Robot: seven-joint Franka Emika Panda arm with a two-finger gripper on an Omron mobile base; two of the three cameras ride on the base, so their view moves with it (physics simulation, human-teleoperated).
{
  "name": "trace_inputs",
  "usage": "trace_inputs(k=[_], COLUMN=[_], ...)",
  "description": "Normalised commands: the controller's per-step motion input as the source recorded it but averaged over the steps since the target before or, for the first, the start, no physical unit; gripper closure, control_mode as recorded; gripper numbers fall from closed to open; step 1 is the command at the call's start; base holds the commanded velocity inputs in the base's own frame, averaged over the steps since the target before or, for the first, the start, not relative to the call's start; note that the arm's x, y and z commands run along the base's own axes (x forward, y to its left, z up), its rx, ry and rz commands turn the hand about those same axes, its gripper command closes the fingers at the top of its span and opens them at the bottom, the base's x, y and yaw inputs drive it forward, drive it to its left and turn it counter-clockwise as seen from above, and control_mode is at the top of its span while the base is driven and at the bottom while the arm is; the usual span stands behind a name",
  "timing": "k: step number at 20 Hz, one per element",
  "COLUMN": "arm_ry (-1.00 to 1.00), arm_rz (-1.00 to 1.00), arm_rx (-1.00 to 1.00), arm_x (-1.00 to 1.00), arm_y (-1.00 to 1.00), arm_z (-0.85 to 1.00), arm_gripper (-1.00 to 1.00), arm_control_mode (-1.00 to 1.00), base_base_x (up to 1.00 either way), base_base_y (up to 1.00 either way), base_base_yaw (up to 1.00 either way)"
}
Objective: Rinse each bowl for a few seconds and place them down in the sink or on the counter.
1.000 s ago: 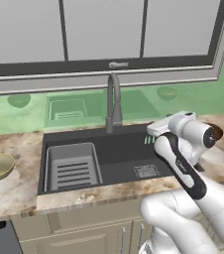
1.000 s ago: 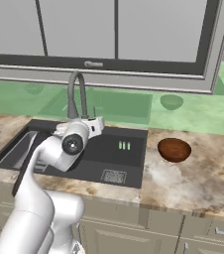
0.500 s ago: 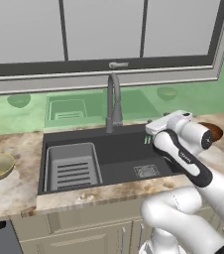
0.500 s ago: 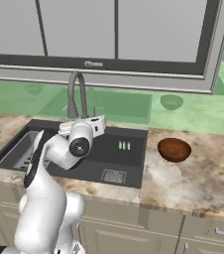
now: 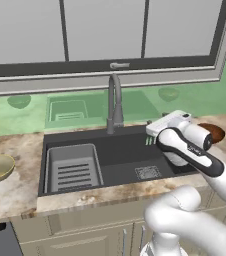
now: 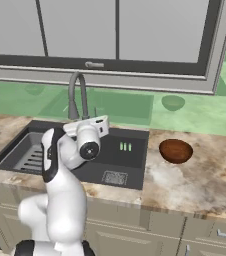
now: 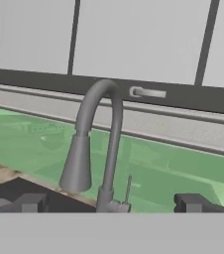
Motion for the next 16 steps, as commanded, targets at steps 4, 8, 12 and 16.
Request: trace_inputs(k=[4,8,12,16], arm_ry=[-0.05,-0.02,0.00,0.00], arm_rz=[0.02,0.01,0.00,0.00], arm_rx=[0.00,0.00,0.00,0.00], arm_x=[0.17,0.18,0.19,0.22], arm_y=[0.06,0.11,0.09,0.06], arm_z=[-0.06,-0.04,0.00,0.00], arm_gripper=[-1.00,-1.00,-1.00,-1.00], arm_control_mode=[-1.00,-1.00,-1.00,-1.00], base_base_x=[0.00,0.00,0.00,0.00], base_base_y=[0.00,0.00,0.00,0.00], base_base_yaw=[0.00,0.00,0.00,0.00])
